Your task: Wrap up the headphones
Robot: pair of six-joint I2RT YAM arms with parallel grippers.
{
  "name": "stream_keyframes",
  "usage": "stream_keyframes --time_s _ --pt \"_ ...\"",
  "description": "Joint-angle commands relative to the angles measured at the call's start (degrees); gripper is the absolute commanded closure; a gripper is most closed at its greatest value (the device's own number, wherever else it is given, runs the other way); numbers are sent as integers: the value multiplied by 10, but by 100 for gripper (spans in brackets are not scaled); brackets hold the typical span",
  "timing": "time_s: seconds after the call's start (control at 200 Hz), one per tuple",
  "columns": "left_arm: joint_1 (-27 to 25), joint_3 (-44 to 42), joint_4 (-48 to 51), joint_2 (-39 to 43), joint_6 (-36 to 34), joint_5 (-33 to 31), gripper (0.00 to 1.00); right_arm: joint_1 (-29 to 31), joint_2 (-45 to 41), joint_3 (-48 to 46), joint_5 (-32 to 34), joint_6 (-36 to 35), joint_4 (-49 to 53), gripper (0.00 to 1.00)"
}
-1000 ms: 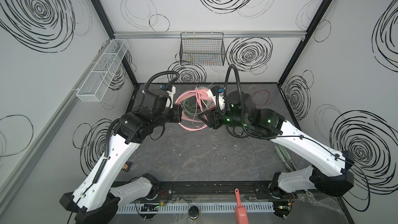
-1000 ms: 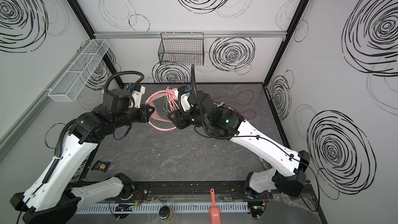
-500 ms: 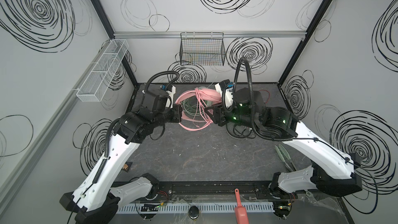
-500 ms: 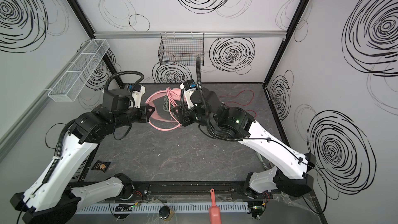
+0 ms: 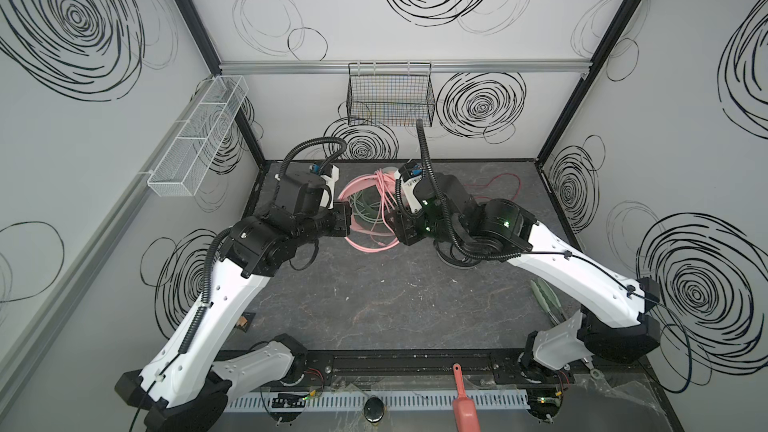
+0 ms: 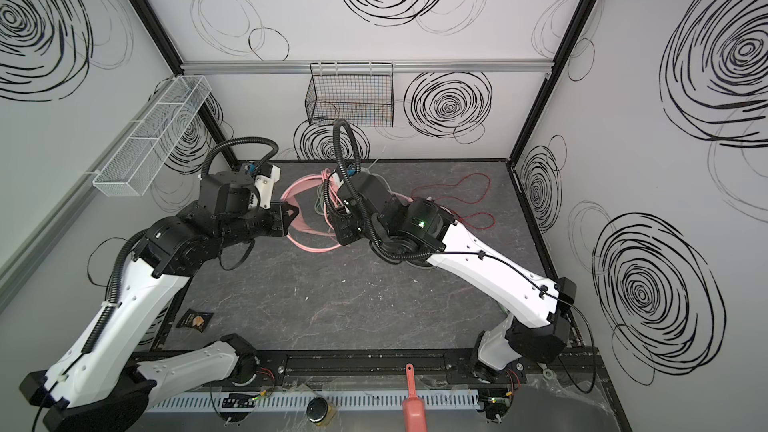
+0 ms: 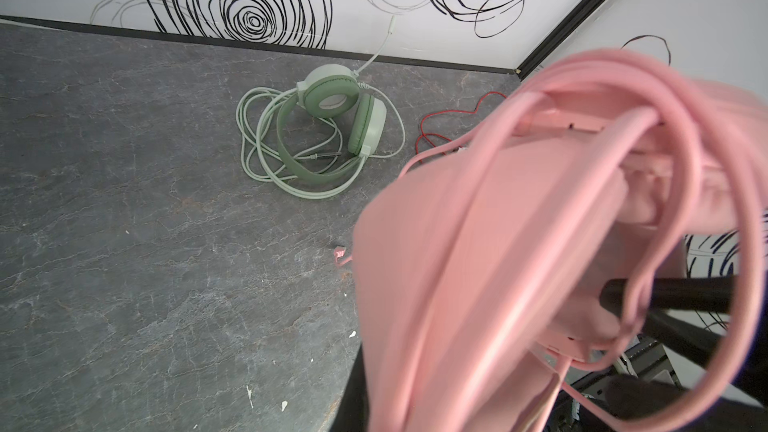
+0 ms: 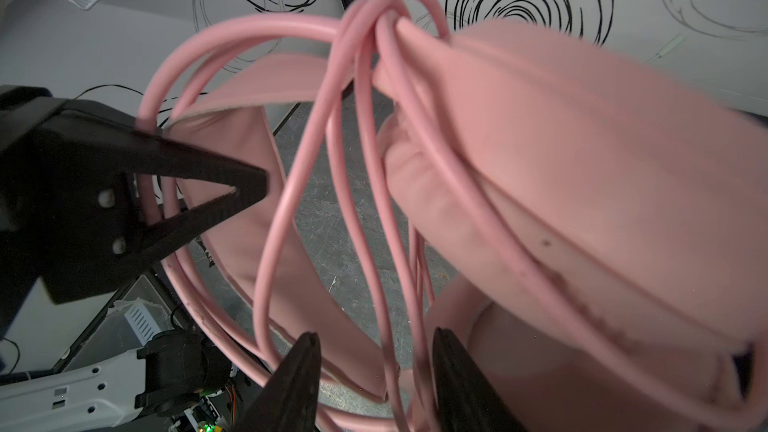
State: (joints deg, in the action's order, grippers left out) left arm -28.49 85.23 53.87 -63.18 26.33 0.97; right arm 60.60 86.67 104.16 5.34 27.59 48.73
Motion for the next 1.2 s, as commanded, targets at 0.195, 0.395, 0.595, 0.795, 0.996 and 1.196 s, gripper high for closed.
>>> stream_keyframes --time_s 0.195,0.395,0.595,0.795,0.996,1.196 --pt "-2 15 -72 19 12 -12 100 -3 -46 -56 -130 24 -81 52" --pt "-3 18 -73 19 14 -8 100 -34 -83 -140 -233 70 -177 53" --pt "-3 20 -72 18 13 -8 100 -65 -134 -226 -293 139 -290 56" --pt "-4 21 -70 18 12 -13 100 -66 -147 -240 -305 167 -311 55" --pt "-4 29 -68 18 13 -19 100 -52 -171 -261 -235 157 -282 53" --pt "-3 40 -64 13 11 -28 100 -16 -190 -287 -175 152 -257 52"
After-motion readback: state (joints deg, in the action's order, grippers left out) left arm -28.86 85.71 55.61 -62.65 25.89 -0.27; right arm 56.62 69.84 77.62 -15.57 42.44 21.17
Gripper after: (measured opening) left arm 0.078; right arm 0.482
